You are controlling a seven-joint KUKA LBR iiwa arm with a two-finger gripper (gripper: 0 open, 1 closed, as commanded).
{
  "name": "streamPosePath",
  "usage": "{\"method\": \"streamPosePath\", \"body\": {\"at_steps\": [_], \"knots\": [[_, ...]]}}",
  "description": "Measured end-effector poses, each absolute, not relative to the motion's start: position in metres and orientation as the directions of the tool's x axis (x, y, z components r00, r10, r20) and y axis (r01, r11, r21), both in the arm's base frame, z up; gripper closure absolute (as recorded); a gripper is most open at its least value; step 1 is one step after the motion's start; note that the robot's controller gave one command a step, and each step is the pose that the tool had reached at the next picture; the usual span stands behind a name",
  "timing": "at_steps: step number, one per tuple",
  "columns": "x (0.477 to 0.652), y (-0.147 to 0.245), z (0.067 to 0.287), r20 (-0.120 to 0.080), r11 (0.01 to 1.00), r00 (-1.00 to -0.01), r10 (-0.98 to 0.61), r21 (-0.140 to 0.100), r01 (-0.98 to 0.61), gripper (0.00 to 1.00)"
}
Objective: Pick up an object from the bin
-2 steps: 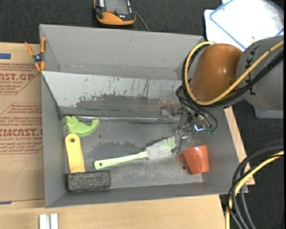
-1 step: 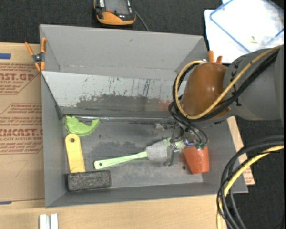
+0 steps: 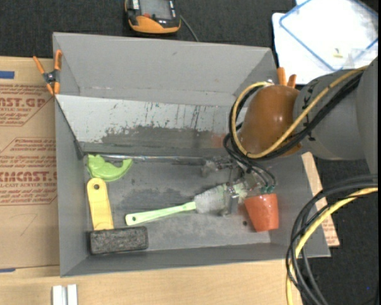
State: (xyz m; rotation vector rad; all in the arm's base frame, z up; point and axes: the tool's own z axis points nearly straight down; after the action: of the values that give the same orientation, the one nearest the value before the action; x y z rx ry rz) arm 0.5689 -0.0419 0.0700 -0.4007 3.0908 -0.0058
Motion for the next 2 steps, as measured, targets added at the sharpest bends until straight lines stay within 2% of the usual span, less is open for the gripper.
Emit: {"method": "streamPosePath", "body": {"at_steps": [1,2], "knots": [[0.5490,-0.0440,0.0694,-0.008,0.984,-0.984,-0.179,0.001,-0.179,1.00],[0.5490,-0.0439,0.0696,-0.008,0.984,-0.984,-0.179,0.001,-0.179,1.00]]}}
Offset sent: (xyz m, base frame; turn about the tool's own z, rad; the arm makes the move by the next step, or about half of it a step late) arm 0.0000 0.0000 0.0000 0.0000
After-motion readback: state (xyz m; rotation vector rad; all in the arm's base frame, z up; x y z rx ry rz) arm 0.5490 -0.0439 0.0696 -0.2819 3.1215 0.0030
